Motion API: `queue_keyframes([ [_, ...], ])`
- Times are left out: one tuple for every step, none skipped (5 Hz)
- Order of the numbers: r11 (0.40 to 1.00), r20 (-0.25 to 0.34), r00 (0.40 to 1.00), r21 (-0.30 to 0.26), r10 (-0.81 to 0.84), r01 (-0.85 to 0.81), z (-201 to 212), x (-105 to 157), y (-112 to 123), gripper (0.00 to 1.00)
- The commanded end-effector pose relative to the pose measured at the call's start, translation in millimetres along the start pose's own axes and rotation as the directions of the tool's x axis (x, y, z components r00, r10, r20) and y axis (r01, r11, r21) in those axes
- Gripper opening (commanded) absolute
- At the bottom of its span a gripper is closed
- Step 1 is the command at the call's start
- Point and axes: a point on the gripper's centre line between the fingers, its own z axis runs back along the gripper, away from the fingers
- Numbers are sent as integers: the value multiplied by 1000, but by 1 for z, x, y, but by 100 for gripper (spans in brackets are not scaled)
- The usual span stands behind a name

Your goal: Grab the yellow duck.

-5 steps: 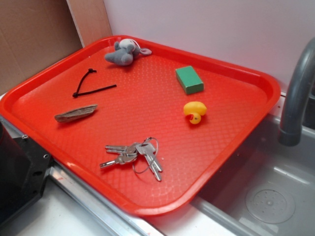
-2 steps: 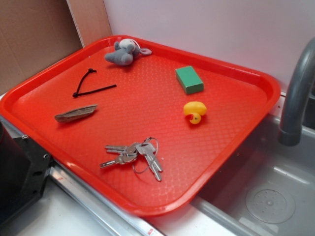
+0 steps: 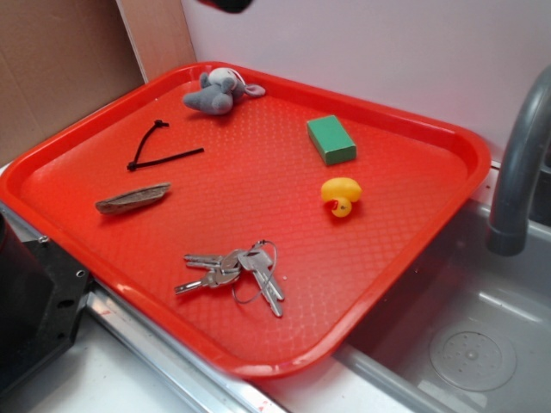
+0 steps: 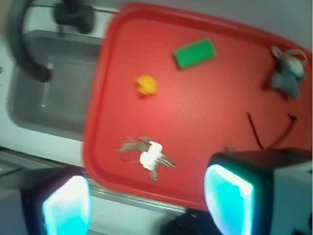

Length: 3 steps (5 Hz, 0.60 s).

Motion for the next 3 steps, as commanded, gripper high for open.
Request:
queue_keyframes([
  [997, 57, 998, 78, -6, 2, -12, 38, -4, 100],
  [998, 51, 998, 62, 26, -29, -18, 62, 18, 100],
  [996, 26, 999, 73, 45, -47, -28, 79, 26, 100],
])
